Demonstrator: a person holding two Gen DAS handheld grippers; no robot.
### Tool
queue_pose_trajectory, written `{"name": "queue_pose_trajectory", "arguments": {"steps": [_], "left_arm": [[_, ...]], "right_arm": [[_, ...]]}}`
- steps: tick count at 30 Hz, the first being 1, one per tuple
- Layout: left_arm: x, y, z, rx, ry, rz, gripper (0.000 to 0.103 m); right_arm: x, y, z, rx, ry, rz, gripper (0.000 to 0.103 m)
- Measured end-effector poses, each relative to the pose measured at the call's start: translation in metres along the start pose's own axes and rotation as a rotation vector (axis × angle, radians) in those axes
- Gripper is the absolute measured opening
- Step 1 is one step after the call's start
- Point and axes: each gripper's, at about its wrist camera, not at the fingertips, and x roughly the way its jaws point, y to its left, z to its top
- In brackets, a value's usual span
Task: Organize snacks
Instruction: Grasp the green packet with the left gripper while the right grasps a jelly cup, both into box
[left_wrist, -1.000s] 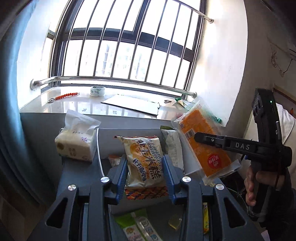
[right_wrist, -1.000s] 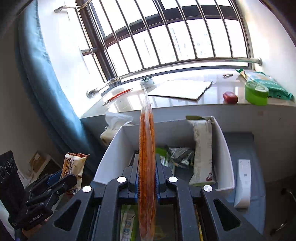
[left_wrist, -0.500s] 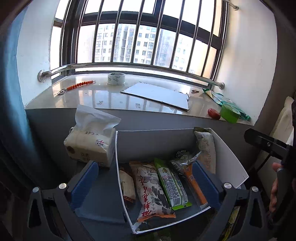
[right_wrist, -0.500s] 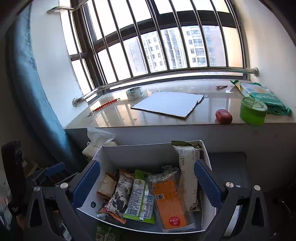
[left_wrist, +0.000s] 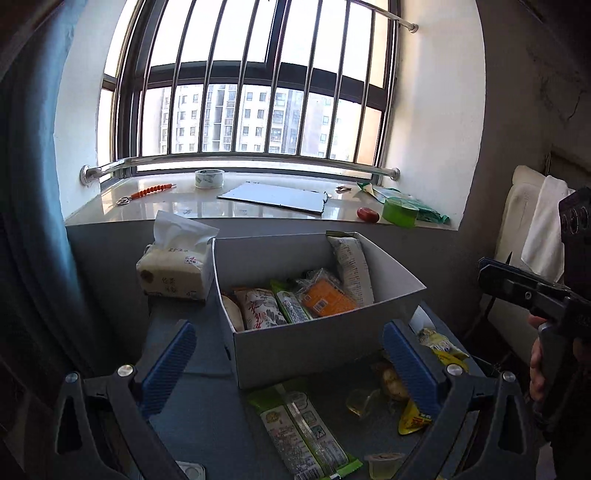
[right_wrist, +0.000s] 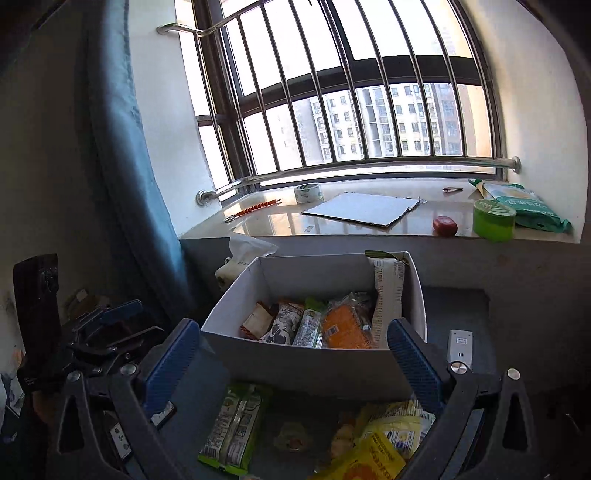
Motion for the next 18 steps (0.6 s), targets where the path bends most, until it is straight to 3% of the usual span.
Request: {"name": "queue_pose_trajectory", "arguments": {"steps": [7, 11, 18], "left_arm": [[-0.039, -0.019, -0.088, -0.057, 0.003, -0.016, 0.103], [-0.045, -0.026, -0.121, -0.096, 0.03, -0.014, 0.103], [-0.043, -0.034, -0.127, -0.104, 0.038, -0.024, 0.103]], "right_arm": [[-0.046, 0.013, -0.097, 0.019, 0.007, 0.016, 0.103], [-0.051, 0.018, -0.14, 0.035, 0.065, 0.026, 0.103], [-0.033, 0.025, -0.151, -0.004, 0.131, 0.036, 0.103]]}}
